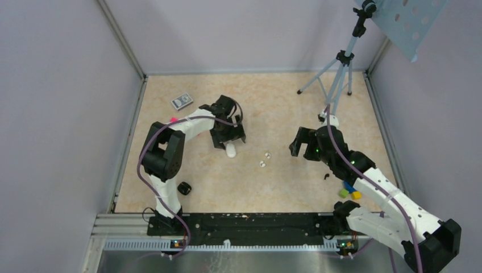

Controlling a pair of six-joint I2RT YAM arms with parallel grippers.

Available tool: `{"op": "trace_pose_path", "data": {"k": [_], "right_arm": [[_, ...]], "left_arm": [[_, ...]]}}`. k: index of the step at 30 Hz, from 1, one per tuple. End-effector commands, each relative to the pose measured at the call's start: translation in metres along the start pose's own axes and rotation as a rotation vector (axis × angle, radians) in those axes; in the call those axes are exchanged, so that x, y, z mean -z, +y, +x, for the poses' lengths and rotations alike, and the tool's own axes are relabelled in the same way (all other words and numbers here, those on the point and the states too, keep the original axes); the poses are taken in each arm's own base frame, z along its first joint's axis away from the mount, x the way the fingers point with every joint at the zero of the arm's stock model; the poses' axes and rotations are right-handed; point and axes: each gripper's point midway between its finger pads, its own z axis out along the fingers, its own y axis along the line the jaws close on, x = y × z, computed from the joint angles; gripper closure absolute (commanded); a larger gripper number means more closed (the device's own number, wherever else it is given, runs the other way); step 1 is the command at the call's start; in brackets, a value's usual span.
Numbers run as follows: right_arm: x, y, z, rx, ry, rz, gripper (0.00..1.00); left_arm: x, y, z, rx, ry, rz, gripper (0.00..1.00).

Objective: Insert the wireless bluetooth earbuds into the charging case
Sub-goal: Pick up the charging case from the center of the board.

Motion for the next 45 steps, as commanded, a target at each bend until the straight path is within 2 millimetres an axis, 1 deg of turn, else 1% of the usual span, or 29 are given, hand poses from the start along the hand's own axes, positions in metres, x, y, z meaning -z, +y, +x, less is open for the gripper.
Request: {"op": "trace_pose_path", "data": {"k": [1, 4, 8, 12, 14, 16, 19, 23, 28, 32, 36, 40, 45], "right_arm": [[0.003, -0.001, -0.003, -0.015, -0.035, -0.013, 0.02], [0.004, 0.002, 0.0, -0.008, -0.027, -0.045, 0.02], [0.007, 0.003, 0.002, -0.008, -0.022, -0.056, 0.02], [0.006, 0.001, 0.002, -0.019, -0.023, -0.042, 0.02], [0.005, 0.001, 0.003, -0.029, -0.021, -0.04, 0.02], [0.004, 0.003, 0.003, -0.038, -0.018, -0.045, 0.02], [0.002, 0.005, 0.004, -0.049, -0.014, -0.056, 0.03], [0.001, 0.006, 0.006, -0.055, -0.007, -0.058, 0.03], [0.0, 0.006, 0.007, -0.057, -0.005, -0.059, 0.03], [-0.002, 0.006, 0.008, -0.063, -0.002, -0.06, 0.03], [-0.002, 0.005, 0.01, -0.071, 0.002, -0.057, 0.03], [-0.002, 0.001, 0.01, -0.075, 0.0, -0.037, 0.03], [-0.001, 0.002, 0.01, -0.082, -0.003, -0.043, 0.03]], "left_arm": [[0.005, -0.044, 0.001, -0.188, 0.006, 0.124, 0.03], [0.016, -0.058, 0.004, -0.248, 0.007, 0.173, 0.01], [0.04, -0.065, 0.0, -0.292, -0.034, 0.218, 0.01], [0.063, -0.066, 0.0, -0.372, -0.082, 0.259, 0.01], [0.064, -0.06, 0.003, -0.428, -0.088, 0.255, 0.01], [0.056, -0.047, 0.006, -0.49, -0.098, 0.203, 0.01], [0.043, -0.034, 0.018, -0.561, -0.077, 0.096, 0.01], [0.033, -0.023, 0.015, -0.596, -0.13, -0.009, 0.01], [0.014, -0.02, 0.026, -0.612, -0.099, -0.034, 0.04], [0.004, -0.017, 0.024, -0.616, -0.106, -0.066, 0.12], [-0.005, -0.02, 0.026, -0.627, -0.101, -0.074, 0.19], [-0.014, -0.022, 0.034, -0.656, -0.08, -0.081, 0.22], [-0.02, -0.02, 0.043, -0.632, -0.074, -0.091, 0.34]]}}
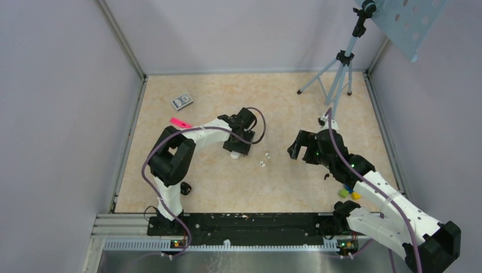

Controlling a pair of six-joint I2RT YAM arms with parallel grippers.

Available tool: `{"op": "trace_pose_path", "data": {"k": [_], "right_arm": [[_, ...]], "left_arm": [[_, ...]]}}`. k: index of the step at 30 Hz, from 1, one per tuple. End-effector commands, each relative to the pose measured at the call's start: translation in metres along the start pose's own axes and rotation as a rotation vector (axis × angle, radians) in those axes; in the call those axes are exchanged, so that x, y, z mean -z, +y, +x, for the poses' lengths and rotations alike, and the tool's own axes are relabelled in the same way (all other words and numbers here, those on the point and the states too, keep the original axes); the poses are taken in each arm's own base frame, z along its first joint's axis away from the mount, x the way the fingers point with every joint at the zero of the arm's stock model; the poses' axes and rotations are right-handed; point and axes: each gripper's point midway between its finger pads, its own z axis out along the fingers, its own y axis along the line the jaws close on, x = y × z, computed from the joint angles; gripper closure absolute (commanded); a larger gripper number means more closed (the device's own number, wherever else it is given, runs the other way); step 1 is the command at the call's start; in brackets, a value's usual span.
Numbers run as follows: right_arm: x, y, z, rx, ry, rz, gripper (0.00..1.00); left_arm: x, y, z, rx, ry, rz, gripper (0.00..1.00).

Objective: Insert the wireless bluetooth earbuds into the charging case
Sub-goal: Pick up the charging case from the center of the board.

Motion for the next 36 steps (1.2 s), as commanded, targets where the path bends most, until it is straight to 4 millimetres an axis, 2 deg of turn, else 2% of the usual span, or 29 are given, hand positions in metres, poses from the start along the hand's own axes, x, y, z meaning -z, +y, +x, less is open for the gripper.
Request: {"op": "trace_pose_path", "data": {"k": [1, 5, 10, 15, 18, 22, 25, 27, 29, 31, 32, 34, 36], "right_arm": [[0.001, 0.002, -0.007, -0.028, -0.03, -0.008, 0.03], [-0.001, 0.004, -0.006, -0.039, -0.03, -0.018, 0.04], [-0.004, 0.015, -0.005, -0.058, -0.013, -0.067, 0.04], [-0.006, 0.032, -0.003, -0.102, -0.002, -0.152, 0.04], [-0.008, 0.042, -0.003, -0.145, -0.017, -0.217, 0.04], [-0.013, 0.047, 0.008, -0.198, 0.015, -0.255, 0.04], [-0.016, 0.047, 0.015, -0.215, 0.044, -0.252, 0.05], [-0.015, 0.045, 0.016, -0.215, 0.046, -0.247, 0.05], [-0.014, 0.041, 0.017, -0.21, 0.037, -0.236, 0.05], [-0.012, 0.038, 0.017, -0.203, 0.029, -0.227, 0.05], [-0.012, 0.036, 0.017, -0.2, 0.027, -0.223, 0.04], [-0.014, 0.035, 0.019, -0.196, 0.032, -0.217, 0.04], [-0.015, 0.036, 0.02, -0.196, 0.04, -0.218, 0.05]], "left_arm": [[-0.006, -0.01, 0.002, 0.025, -0.014, 0.021, 0.38], [0.003, -0.022, -0.002, 0.053, -0.027, 0.08, 0.45], [0.024, -0.034, -0.016, 0.098, -0.075, 0.14, 0.46], [0.051, -0.062, -0.029, 0.169, -0.101, 0.301, 0.47], [0.055, -0.071, -0.031, 0.259, -0.061, 0.326, 0.48], [0.053, -0.081, -0.033, 0.378, -0.023, 0.365, 0.49], [0.054, -0.071, -0.036, 0.4, -0.048, 0.301, 0.47], [0.058, -0.058, -0.038, 0.389, -0.077, 0.232, 0.4], [0.06, -0.041, -0.039, 0.363, -0.11, 0.146, 0.29], [0.059, -0.026, -0.037, 0.343, -0.12, 0.07, 0.12], [0.056, -0.021, -0.035, 0.334, -0.118, 0.041, 0.08], [0.048, -0.016, -0.031, 0.324, -0.104, 0.008, 0.07], [0.039, -0.02, -0.03, 0.311, -0.083, 0.021, 0.1]]}}
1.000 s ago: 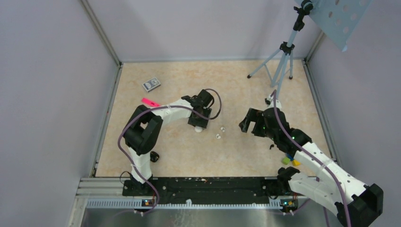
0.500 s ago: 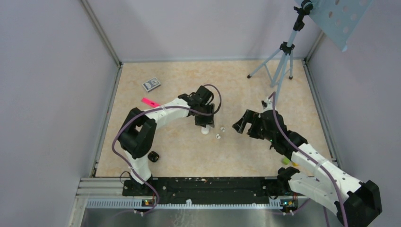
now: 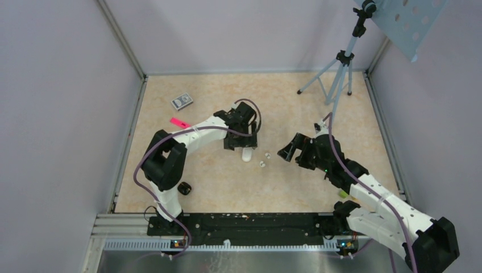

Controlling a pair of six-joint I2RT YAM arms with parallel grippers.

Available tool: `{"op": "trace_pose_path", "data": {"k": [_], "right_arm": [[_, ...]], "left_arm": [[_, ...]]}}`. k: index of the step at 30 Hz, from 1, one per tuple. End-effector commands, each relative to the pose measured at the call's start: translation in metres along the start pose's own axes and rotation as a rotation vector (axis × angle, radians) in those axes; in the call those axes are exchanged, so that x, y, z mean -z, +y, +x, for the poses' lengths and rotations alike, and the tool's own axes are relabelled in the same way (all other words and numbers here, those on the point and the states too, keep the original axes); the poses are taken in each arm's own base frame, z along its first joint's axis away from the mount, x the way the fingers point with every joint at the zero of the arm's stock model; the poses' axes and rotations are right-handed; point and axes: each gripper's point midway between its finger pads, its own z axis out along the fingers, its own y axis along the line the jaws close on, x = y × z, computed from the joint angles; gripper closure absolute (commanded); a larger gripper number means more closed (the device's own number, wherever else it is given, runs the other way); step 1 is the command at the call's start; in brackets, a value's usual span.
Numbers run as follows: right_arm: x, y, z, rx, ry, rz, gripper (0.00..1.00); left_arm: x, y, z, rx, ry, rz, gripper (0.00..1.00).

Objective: Insert the wireless bluetooth earbuds into the charging case
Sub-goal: Pick up the charging case from the center of the board.

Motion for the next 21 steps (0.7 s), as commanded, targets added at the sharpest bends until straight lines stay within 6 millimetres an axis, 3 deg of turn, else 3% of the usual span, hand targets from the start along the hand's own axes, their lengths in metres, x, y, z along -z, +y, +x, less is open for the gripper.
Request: {"op": "trace_pose_path", "data": {"k": [1, 9, 14, 21], "right_arm": [[-0.001, 0.005, -0.005, -0.006, -0.02, -0.019, 0.05], [0.002, 0.003, -0.006, -0.011, -0.026, -0.01, 0.05], [0.003, 0.004, -0.006, -0.016, -0.023, -0.011, 0.05], [0.002, 0.003, -0.006, -0.022, -0.022, -0.003, 0.05]], "left_arm": [[-0.001, 0.002, -0.012, -0.043, -0.028, -0.038, 0.11], [-0.023, -0.013, -0.015, -0.105, 0.015, -0.016, 0.2], [-0.035, -0.001, -0.014, -0.106, 0.042, -0.101, 0.27], [-0.041, -0.001, 0.001, -0.09, 0.091, -0.086, 0.38]]}}
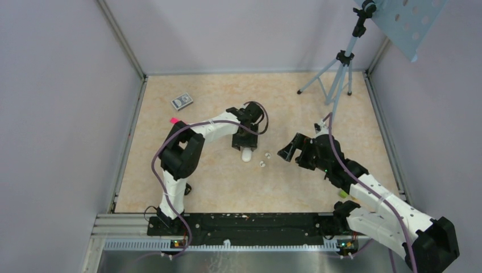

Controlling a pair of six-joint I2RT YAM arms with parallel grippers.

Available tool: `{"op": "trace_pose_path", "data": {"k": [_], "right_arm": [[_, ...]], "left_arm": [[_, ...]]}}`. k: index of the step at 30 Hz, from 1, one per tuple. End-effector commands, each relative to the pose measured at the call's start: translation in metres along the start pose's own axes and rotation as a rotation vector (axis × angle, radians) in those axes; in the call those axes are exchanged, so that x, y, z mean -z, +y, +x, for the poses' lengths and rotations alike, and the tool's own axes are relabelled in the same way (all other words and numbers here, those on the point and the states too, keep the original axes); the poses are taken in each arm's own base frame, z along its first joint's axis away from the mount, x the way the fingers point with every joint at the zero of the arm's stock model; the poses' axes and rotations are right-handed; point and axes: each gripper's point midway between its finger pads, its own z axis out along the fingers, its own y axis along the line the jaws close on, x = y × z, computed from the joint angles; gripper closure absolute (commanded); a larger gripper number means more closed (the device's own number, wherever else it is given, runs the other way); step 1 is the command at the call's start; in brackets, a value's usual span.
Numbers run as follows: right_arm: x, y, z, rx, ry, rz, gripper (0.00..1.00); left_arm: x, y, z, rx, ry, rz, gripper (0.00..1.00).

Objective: Insert the wireless bluetooth earbuds into the charging case
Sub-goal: Pick up the charging case from the center of the board.

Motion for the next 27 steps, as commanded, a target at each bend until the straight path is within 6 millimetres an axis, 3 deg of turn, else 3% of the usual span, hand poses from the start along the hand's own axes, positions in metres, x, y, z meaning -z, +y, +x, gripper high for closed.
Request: {"op": "trace_pose_path", "data": {"k": [1, 6, 14, 22, 24, 27], "right_arm": [[0.002, 0.004, -0.007, -0.017, -0.024, -0.009, 0.05], [0.001, 0.006, -0.007, -0.022, -0.023, -0.017, 0.05], [0.002, 0.005, -0.006, -0.022, -0.024, -0.017, 0.05], [0.0, 0.007, -0.005, -0.026, -0.022, -0.031, 0.05], [0.001, 0.007, -0.005, -0.024, -0.021, -0.029, 0.05], [0.003, 0.007, -0.006, -0.018, -0.026, -0.026, 0.05]], "left_arm": [[0.001, -0.004, 0.003, 0.009, 0.017, 0.012, 0.38], [0.003, -0.008, 0.006, 0.027, 0.037, 0.03, 0.42], [0.017, -0.001, 0.012, 0.024, 0.034, 0.019, 0.33], [0.005, -0.011, 0.028, 0.014, 0.075, 0.062, 0.4], [0.005, -0.013, 0.026, 0.009, 0.075, 0.064, 0.42], [0.011, -0.013, 0.018, -0.004, 0.058, 0.065, 0.51]]}}
